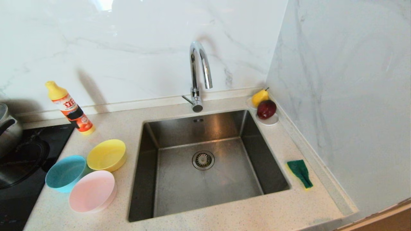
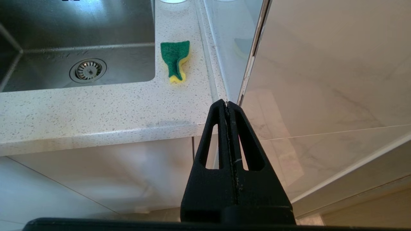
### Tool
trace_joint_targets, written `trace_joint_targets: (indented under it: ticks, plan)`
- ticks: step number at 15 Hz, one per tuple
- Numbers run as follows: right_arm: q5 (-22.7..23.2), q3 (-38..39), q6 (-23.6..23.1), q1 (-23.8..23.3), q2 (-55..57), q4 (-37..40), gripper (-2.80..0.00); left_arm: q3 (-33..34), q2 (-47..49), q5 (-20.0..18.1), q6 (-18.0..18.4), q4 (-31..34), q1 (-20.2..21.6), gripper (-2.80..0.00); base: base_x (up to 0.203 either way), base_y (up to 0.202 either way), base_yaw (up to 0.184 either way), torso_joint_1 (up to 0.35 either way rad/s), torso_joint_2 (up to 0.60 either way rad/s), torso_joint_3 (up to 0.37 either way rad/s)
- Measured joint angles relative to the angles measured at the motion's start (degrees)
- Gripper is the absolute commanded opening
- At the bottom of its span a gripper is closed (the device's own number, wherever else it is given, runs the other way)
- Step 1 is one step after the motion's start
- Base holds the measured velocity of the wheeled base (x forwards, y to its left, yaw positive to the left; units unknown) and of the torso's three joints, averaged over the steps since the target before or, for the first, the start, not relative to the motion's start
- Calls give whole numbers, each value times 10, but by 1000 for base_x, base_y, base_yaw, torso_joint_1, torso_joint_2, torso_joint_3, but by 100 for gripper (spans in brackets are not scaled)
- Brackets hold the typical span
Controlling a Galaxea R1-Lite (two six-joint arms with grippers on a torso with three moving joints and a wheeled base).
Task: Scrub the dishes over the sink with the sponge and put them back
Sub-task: Turn on the faucet
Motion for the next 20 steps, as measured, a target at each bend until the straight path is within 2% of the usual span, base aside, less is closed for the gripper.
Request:
trace_joint_targets:
  ticks: [2, 7, 20]
  plan:
    - [0, 0, 0, 0, 0, 0, -280, 3, -13, 6, -22, -4, 0, -280, 0, 0, 0, 0, 0, 0]
    - [0, 0, 0, 0, 0, 0, -280, 5, -23, 7, -34, -6, -3, -280, 0, 0, 0, 0, 0, 0]
    - [0, 0, 0, 0, 0, 0, -280, 5, -23, 6, -32, -10, -3, -280, 0, 0, 0, 0, 0, 0]
